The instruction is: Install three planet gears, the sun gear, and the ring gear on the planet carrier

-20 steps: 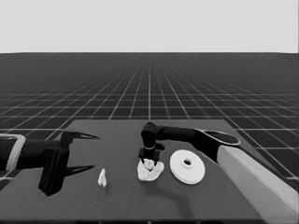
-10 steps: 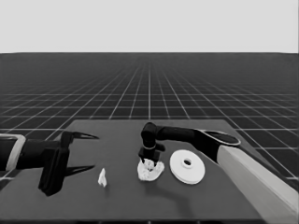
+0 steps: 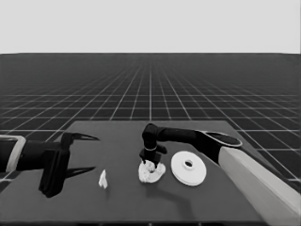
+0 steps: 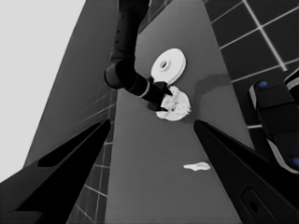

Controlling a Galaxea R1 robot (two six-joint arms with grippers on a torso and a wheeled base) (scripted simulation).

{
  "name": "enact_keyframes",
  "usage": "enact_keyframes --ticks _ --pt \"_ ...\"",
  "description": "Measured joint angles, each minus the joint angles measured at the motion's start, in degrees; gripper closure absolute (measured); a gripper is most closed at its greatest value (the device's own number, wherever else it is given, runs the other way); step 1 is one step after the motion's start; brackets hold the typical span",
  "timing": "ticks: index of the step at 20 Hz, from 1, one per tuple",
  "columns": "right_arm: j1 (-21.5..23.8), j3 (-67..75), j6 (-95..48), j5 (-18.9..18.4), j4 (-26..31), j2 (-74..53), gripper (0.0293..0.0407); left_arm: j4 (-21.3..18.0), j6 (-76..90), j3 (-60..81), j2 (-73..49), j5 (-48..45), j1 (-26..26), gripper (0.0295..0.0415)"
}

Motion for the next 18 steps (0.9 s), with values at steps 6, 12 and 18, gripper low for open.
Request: enact_keyframes --ticks 6,12,18 --pt "0.00 0.00 3.60 0.00 0.00 0.00 0.0389 0.00 0.00 0.00 0.00 0.00 0.00 0.0326" --pt "0.00 0.00 7.20 0.00 0.00 0.00 0.0389 0.00 0.00 0.00 0.00 0.00 0.00 0.0326" --pt "-0.01 -0.01 10.80 -0.01 0.00 -0.01 0.0389 0.00 0.00 0.00 0.00 0.00 0.00 0.0326"
